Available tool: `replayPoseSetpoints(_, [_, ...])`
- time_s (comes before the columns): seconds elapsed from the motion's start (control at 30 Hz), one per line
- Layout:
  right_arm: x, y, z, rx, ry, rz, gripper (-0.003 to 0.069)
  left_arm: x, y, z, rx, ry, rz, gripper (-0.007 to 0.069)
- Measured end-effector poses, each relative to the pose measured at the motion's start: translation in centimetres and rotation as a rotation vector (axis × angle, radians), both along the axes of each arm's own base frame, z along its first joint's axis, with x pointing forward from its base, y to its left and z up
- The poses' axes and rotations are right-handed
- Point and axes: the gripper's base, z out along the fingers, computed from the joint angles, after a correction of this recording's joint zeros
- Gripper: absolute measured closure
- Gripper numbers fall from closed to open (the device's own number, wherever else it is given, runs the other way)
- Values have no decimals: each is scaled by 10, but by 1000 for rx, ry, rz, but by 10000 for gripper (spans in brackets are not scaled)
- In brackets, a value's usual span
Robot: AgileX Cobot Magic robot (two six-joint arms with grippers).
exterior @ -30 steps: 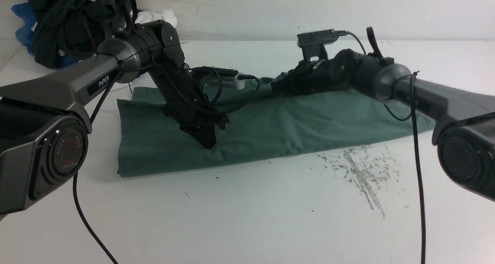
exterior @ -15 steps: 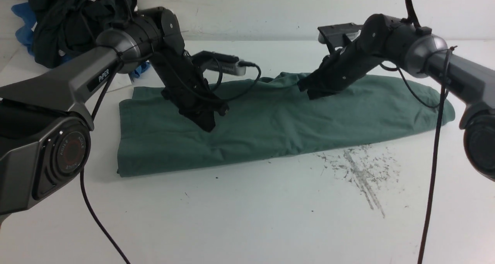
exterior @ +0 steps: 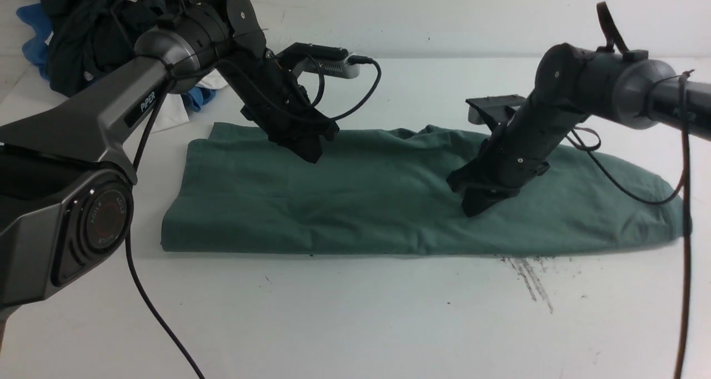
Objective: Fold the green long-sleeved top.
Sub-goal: Use both arms to drag the lower edge of the fabric forward and fold it over the upper edge
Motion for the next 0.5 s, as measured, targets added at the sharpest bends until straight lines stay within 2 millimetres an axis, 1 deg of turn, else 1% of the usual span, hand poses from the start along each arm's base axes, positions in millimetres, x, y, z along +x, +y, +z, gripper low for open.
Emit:
replayPoseSetpoints(0.03, [-3, 1, 2, -3, -30, 16, 673, 1, 2, 0, 11, -1, 2, 631])
replayPoseSetpoints(0.07, [-3, 3, 7, 0, -85, 29, 673, 1, 5, -1, 21, -4, 5, 631])
replayPoseSetpoints(0.1, [-3, 3, 7, 0, -95, 34, 673, 1, 6, -1, 24, -4, 5, 631])
replayPoseSetpoints(0.13, [-1, 5, 12, 13, -139, 31, 673, 2, 7, -2, 31, -5, 7, 631])
replayPoseSetpoints(0.17, [6, 7, 20, 45, -238, 15, 671, 3, 10, -2, 39, -7, 11, 631])
replayPoseSetpoints(0.23, [17, 10, 29, 90, -380, -13, 671, 5, 12, -4, 44, -18, 19, 631])
replayPoseSetpoints(0.3, [22, 11, 31, 107, -428, -25, 671, 6, 13, -5, 47, -23, 23, 631])
replayPoseSetpoints(0.37, [38, 15, 26, 150, -500, -56, 670, 11, 18, -7, 62, -61, 40, 631])
replayPoseSetpoints(0.43, [50, 19, 13, 162, -519, -62, 670, 17, 26, -7, 83, -108, 64, 631])
replayPoseSetpoints(0.47, [54, 20, 10, 161, -532, -58, 670, 20, 30, -7, 91, -125, 78, 631])
replayPoseSetpoints(0.5, [58, 20, 1, 158, -529, -60, 670, 22, 34, -7, 97, -136, 91, 631])
